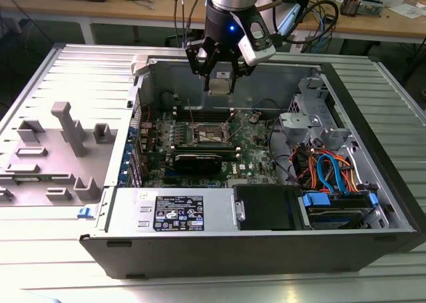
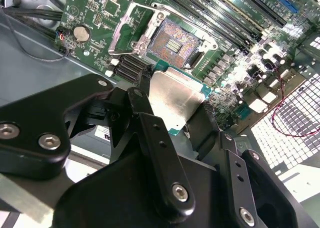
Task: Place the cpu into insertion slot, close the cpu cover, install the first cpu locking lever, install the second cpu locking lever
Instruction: 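Place the cpu into insertion slot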
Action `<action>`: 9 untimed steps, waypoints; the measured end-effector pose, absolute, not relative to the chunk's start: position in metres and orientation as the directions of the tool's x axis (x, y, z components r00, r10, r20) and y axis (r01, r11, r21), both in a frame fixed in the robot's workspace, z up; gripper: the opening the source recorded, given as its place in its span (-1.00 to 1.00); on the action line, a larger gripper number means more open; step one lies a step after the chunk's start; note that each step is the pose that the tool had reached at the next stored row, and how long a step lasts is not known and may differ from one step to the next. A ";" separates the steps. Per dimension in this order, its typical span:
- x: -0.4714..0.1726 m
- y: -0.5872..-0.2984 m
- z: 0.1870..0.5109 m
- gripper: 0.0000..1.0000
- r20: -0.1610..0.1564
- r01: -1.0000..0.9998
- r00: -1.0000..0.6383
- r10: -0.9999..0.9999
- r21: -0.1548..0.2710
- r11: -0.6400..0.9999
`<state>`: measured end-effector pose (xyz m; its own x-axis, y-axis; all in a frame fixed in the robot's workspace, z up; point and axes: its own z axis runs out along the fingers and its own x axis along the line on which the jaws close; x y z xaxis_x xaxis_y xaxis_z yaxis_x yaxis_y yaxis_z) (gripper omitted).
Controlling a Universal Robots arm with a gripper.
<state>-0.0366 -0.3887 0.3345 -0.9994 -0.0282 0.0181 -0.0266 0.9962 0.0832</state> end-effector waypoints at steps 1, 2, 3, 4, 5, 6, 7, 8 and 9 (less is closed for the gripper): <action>-0.037 -0.389 0.334 0.09 0.018 -0.027 -0.999 -0.028 0.083 0.996; -0.037 -0.389 0.334 0.09 0.018 -0.027 -0.999 -0.028 0.083 0.996; -0.037 -0.389 0.333 0.09 0.018 -0.027 -0.999 -0.028 0.083 0.996; -0.037 -0.389 0.331 0.09 0.018 -0.027 -0.999 -0.028 0.083 0.996; -0.037 -0.389 0.330 0.09 0.018 -0.027 -0.999 -0.028 0.083 0.996; -0.037 -0.389 0.330 0.09 0.018 -0.027 -0.999 -0.028 0.083 0.996; -0.037 -0.389 0.330 0.09 0.018 -0.027 -0.999 -0.028 0.083 0.996; -0.037 -0.389 0.330 0.09 0.018 -0.027 -0.999 -0.028 0.078 0.997; -0.037 -0.389 0.330 0.09 0.018 -0.027 -0.999 -0.028 0.072 0.997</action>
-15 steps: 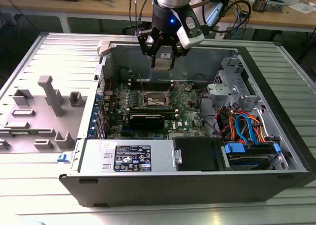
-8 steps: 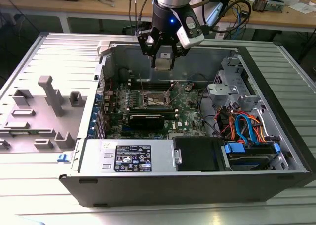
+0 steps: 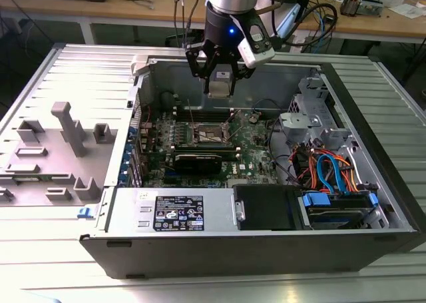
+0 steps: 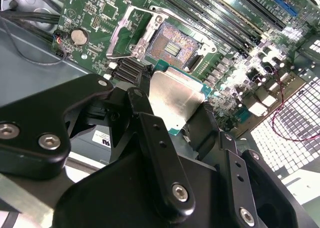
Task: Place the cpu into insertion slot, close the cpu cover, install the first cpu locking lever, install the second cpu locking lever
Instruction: 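Place the cpu into insertion slot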
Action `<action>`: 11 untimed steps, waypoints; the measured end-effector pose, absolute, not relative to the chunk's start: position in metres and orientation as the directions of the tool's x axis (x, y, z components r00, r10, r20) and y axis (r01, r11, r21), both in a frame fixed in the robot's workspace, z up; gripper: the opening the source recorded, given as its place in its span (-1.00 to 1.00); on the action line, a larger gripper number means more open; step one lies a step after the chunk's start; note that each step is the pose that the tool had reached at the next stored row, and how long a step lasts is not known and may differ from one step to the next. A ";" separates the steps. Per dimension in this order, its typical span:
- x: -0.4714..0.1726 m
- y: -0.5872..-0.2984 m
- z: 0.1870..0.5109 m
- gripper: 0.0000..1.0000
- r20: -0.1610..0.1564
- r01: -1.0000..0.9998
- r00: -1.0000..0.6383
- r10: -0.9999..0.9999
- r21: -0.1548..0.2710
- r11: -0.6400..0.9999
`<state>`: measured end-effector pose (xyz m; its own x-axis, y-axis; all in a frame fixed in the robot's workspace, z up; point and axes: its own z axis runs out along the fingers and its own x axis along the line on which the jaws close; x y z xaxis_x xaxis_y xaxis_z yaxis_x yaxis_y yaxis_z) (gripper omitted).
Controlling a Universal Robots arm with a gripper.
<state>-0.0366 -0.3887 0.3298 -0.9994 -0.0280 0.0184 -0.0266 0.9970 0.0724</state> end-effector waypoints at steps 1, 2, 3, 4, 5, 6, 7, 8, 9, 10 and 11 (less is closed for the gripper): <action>-0.037 -0.389 0.330 0.09 0.018 -0.027 -0.999 -0.028 0.072 0.997; -0.037 -0.389 0.330 0.09 0.018 -0.027 -0.999 -0.028 0.072 0.997; -0.037 -0.389 0.330 0.09 0.018 -0.027 -0.999 -0.028 0.072 0.997; -0.037 -0.389 0.330 0.09 0.018 -0.027 -0.999 -0.028 0.072 0.997; -0.037 -0.389 0.330 0.09 0.018 -0.027 -0.999 -0.028 0.071 0.997; -0.037 -0.389 0.330 0.09 0.018 -0.027 -0.999 -0.028 0.071 0.997; -0.037 -0.389 0.330 0.09 0.018 -0.027 -0.999 -0.028 0.071 0.997; -0.037 -0.389 0.330 0.09 0.018 -0.027 -0.999 -0.028 0.071 0.997; -0.037 -0.389 0.330 0.09 0.018 -0.027 -0.999 -0.028 0.071 0.997; -0.037 -0.389 0.329 0.09 0.018 -0.027 -0.999 -0.028 0.071 0.997; -0.037 -0.389 0.328 0.09 0.018 -0.027 -0.999 -0.028 0.071 0.997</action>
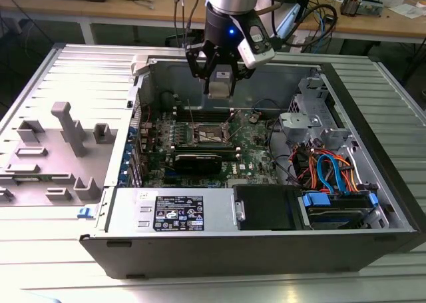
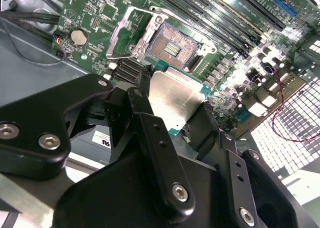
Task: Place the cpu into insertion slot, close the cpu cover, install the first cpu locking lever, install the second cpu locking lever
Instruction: 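Place the cpu into insertion slot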
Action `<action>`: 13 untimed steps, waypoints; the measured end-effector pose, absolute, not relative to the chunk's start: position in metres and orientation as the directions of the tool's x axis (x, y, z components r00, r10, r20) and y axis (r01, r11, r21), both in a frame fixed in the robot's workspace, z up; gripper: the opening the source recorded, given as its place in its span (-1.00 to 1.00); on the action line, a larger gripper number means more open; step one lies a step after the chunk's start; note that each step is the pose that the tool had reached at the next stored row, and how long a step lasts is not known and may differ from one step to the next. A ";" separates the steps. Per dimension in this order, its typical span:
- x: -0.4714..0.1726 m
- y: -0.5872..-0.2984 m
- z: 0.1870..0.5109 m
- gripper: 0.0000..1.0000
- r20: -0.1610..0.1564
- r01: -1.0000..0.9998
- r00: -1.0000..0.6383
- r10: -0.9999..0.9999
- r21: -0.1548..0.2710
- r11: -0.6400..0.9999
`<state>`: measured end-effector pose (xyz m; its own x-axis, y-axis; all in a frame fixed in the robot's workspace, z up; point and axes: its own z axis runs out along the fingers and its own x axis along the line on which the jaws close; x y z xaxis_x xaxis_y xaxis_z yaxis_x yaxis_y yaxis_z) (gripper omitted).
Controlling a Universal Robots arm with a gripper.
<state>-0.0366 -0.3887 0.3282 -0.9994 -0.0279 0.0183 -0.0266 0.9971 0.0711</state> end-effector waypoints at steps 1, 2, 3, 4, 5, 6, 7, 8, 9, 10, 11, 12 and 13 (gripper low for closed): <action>-0.037 -0.389 0.326 0.09 0.018 -0.027 -0.999 -0.028 0.071 0.997; -0.037 -0.389 0.325 0.09 0.018 -0.027 -0.999 -0.028 0.071 0.997; -0.037 -0.389 0.324 0.09 0.018 -0.027 -0.999 -0.028 0.071 0.997; -0.037 -0.389 0.323 0.09 0.018 -0.027 -0.999 -0.028 0.071 0.997; -0.037 -0.389 0.322 0.09 0.018 -0.027 -0.999 -0.028 0.071 0.997; -0.037 -0.389 0.321 0.09 0.017 -0.027 -0.999 -0.028 0.071 0.997; -0.037 -0.389 0.319 0.09 0.017 -0.027 -0.999 -0.028 0.071 0.997; -0.037 -0.389 0.318 0.09 0.017 -0.027 -0.999 -0.028 0.071 0.997; -0.037 -0.389 0.317 0.09 0.017 -0.027 -0.999 -0.028 0.071 0.997; -0.037 -0.389 0.315 0.09 0.017 -0.027 -0.999 -0.028 0.071 0.997; -0.037 -0.389 0.314 0.09 0.017 -0.027 -0.999 -0.028 0.071 0.997; -0.037 -0.389 0.313 0.09 0.017 -0.027 -0.999 -0.028 0.071 0.997; -0.037 -0.389 0.311 0.09 0.017 -0.027 -0.999 -0.028 0.071 0.997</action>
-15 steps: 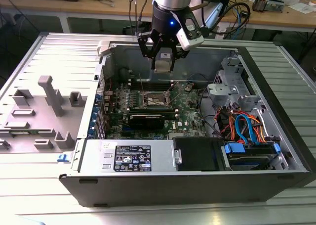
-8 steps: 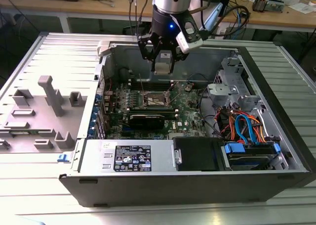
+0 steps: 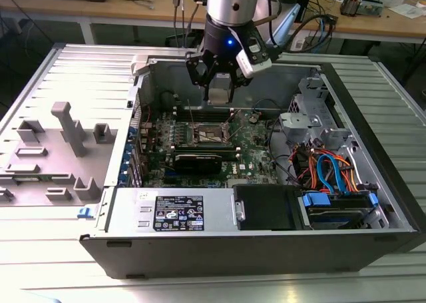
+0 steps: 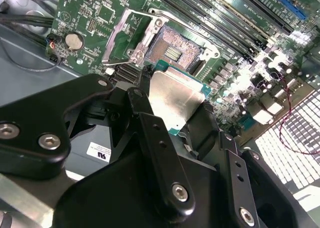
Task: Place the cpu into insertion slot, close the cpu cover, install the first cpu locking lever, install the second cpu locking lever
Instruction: 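Place the cpu into insertion slot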
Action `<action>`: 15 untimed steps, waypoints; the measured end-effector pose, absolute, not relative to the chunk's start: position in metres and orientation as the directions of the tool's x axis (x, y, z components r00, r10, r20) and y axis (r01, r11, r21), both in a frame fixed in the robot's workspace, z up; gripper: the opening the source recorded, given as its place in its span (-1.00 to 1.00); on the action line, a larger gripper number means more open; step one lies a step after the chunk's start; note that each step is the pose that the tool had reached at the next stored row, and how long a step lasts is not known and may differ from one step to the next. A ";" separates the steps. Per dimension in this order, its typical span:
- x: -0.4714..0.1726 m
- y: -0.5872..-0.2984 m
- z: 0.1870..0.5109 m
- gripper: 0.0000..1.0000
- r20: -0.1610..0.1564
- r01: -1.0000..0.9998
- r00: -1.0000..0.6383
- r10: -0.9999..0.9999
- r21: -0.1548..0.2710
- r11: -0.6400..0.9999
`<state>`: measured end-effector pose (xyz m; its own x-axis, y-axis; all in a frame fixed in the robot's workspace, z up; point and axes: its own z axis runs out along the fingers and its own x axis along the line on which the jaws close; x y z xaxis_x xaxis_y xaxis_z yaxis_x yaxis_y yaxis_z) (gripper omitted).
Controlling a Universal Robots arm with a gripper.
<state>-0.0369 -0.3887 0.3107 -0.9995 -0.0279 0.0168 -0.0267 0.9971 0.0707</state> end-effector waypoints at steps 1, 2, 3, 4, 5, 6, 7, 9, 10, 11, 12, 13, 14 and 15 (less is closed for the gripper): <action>-0.037 -0.389 0.310 0.09 0.017 -0.027 -0.999 -0.028 0.067 0.997; -0.037 -0.389 0.309 0.09 0.017 -0.027 -0.999 -0.028 0.064 0.998; -0.037 -0.389 0.308 0.09 0.017 -0.027 -0.999 -0.028 0.060 0.998; -0.037 -0.389 0.308 0.09 0.017 -0.027 -0.999 -0.028 0.055 0.998; -0.037 -0.389 0.307 0.09 0.017 -0.027 -0.999 -0.028 0.052 0.998; -0.037 -0.389 0.306 0.09 0.017 -0.027 -0.999 -0.028 0.048 0.999; -0.037 -0.389 0.305 0.09 0.018 -0.027 -0.999 -0.028 0.046 0.999; -0.037 -0.389 0.300 0.09 0.018 -0.027 -0.999 -0.027 0.041 0.999; -0.037 -0.389 0.298 0.09 0.018 -0.027 -0.999 -0.027 0.039 0.999; -0.037 -0.389 0.295 0.09 0.018 -0.027 -0.999 -0.027 0.037 0.999; -0.037 -0.389 0.295 0.09 0.018 -0.027 -0.999 -0.027 0.036 0.999; -0.037 -0.389 0.295 0.09 0.018 -0.027 -0.999 -0.027 0.036 0.999; -0.037 -0.389 0.295 0.09 0.018 -0.027 -0.999 -0.027 0.036 0.999; -0.037 -0.389 0.294 0.09 0.018 -0.027 -0.999 -0.027 0.036 0.999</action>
